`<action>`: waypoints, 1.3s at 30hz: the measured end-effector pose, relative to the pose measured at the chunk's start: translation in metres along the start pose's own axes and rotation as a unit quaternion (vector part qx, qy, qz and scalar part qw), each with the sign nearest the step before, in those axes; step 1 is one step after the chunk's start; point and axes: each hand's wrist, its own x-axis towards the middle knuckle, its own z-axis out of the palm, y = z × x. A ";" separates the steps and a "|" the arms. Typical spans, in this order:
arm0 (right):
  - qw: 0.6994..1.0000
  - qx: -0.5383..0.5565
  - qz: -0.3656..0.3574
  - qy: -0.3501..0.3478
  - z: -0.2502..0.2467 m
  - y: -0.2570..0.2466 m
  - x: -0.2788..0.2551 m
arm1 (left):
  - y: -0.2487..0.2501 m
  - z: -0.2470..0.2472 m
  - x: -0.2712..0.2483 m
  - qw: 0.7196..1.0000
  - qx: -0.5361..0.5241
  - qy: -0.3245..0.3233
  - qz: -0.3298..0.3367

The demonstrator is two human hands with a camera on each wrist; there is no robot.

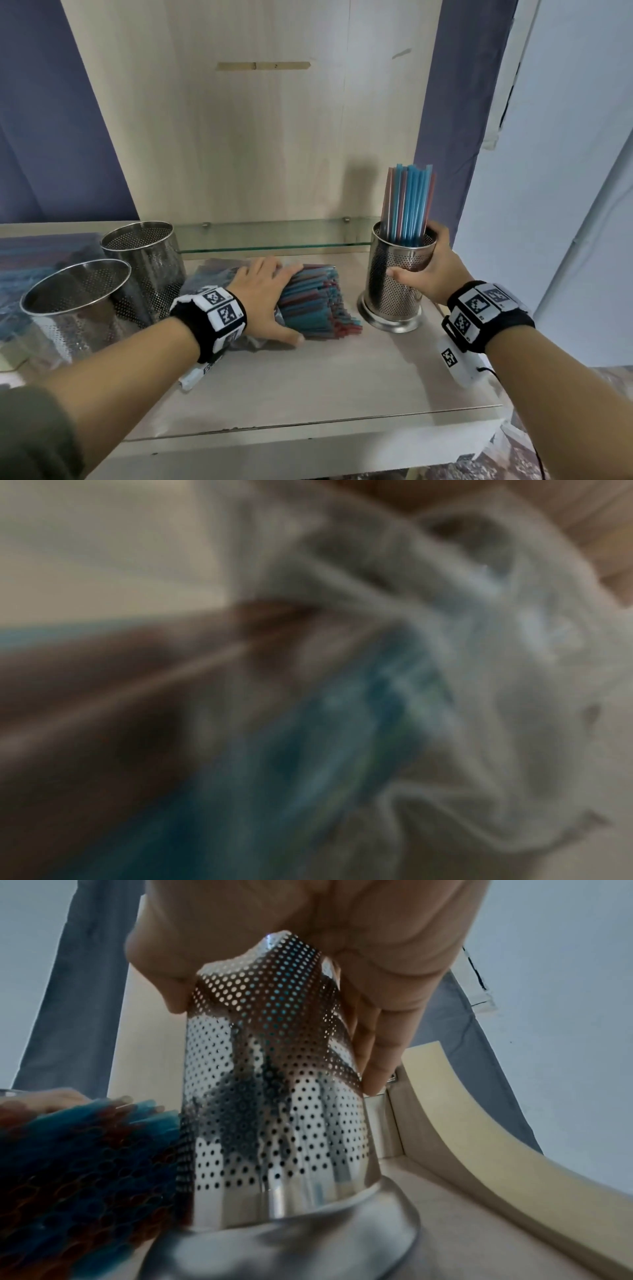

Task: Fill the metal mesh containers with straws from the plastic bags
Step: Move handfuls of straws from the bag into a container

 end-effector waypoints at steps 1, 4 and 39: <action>1.000 -0.004 0.002 -0.003 -0.001 0.003 -0.001 | 0.004 0.001 -0.001 1.000 0.002 0.000 -0.008; 1.000 -0.012 0.001 0.002 0.000 0.006 -0.001 | 0.013 -0.007 -0.004 0.999 -0.019 0.015 -0.034; 0.999 0.010 -0.025 0.047 0.021 -0.012 -0.010 | 0.048 -0.027 -0.009 0.998 -0.044 0.053 -0.005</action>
